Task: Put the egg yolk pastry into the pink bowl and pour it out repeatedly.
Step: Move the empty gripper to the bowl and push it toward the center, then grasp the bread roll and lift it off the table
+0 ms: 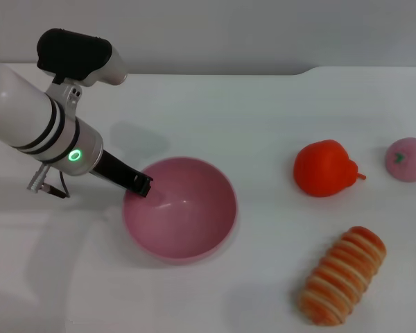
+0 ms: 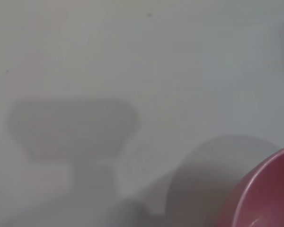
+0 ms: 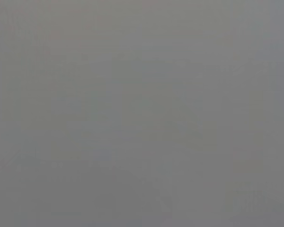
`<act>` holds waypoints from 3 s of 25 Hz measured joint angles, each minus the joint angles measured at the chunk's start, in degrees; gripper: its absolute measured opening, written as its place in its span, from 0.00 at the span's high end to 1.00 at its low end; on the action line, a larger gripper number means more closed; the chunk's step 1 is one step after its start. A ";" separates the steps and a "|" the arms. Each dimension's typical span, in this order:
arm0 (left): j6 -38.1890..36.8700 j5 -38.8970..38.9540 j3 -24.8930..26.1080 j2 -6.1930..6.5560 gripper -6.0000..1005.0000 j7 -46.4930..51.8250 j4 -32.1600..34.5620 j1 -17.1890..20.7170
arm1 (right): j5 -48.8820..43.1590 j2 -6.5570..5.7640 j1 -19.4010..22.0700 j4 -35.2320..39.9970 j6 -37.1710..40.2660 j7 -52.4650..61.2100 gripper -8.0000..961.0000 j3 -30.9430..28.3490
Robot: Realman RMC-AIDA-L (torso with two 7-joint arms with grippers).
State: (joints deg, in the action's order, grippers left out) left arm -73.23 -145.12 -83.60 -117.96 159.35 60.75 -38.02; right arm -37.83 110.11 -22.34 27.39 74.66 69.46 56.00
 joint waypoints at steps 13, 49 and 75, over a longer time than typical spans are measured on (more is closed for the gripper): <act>0.07 0.02 0.61 0.12 0.96 -0.17 0.27 -1.56 | -65.64 -11.73 -11.58 39.86 42.40 50.57 0.31 -17.58; -7.73 5.49 2.48 -0.34 0.96 -0.18 6.03 -10.40 | -129.34 6.23 -10.26 44.81 30.36 46.84 0.31 -4.71; -4.85 5.63 2.55 -0.16 0.96 -1.06 4.20 -10.51 | -129.45 4.91 -10.54 36.25 20.71 50.65 0.50 5.37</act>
State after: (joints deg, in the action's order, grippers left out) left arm -78.08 -139.49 -81.05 -118.12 158.29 64.95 -48.54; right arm -167.28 115.01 -32.88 63.65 95.37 120.11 61.37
